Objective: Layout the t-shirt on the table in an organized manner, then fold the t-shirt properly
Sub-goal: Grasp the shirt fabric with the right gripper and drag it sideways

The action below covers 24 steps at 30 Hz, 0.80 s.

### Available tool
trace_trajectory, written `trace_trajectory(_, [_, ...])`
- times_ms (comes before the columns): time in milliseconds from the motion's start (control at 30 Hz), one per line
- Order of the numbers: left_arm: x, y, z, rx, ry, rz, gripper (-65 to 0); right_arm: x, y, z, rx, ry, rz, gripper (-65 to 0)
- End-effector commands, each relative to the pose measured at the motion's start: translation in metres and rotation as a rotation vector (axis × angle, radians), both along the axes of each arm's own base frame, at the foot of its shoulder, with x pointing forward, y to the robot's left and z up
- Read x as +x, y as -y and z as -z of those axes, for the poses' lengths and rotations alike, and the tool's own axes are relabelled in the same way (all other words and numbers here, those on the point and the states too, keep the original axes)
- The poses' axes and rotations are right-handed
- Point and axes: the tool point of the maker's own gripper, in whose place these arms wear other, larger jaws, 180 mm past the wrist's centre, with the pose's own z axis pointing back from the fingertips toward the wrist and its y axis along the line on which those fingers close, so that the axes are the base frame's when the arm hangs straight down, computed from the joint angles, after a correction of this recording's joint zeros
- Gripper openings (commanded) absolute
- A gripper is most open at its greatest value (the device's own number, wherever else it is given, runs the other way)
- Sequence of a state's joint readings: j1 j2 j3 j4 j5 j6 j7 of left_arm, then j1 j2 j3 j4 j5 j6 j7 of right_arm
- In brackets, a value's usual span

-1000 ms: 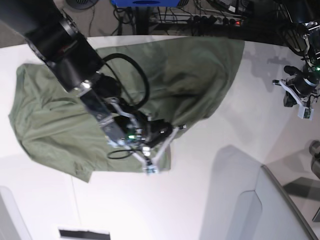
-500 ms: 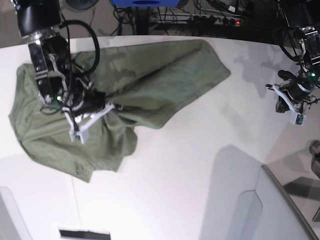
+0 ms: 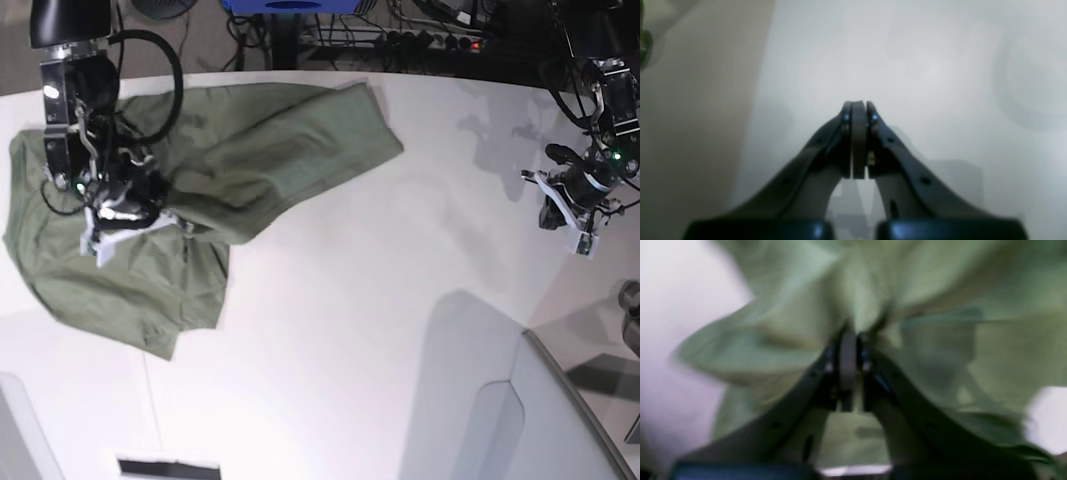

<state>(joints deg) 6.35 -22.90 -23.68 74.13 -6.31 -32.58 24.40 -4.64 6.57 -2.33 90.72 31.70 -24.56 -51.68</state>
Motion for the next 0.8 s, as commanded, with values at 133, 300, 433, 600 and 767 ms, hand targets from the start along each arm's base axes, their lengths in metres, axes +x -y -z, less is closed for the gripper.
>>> trace_trajectory(133, [0.011, -0.007, -0.016, 0.014, 0.052, -0.001, -65.0, 0.017, -0.02, -0.028, 0.036, 0.081, -0.051, -33.3])
trace_trajectory(300, [0.01, -0.008, -0.016, 0.014, 0.052, -0.004, -65.0, 0.057, -0.06, -0.074, -0.058, 0.301, -0.323, -34.8])
trace_trajectory(433, [0.008, -0.009, -0.013, 0.011, 0.043, -0.009, -65.0, 0.087, -0.09, -0.058, -0.145, 0.275, -0.49, -41.0])
trace_trajectory(600, [0.003, -0.01, -0.008, 0.007, 0.029, -0.016, -65.0, 0.116, -0.084, -0.013, -0.347, 0.185, -0.568, -40.5])
trace_trajectory(767, [-0.002, -0.015, -0.001, 0.005, 0.007, -0.026, -65.0, 0.126, -0.072, 0.011, -0.516, 0.154, -0.591, -29.3])
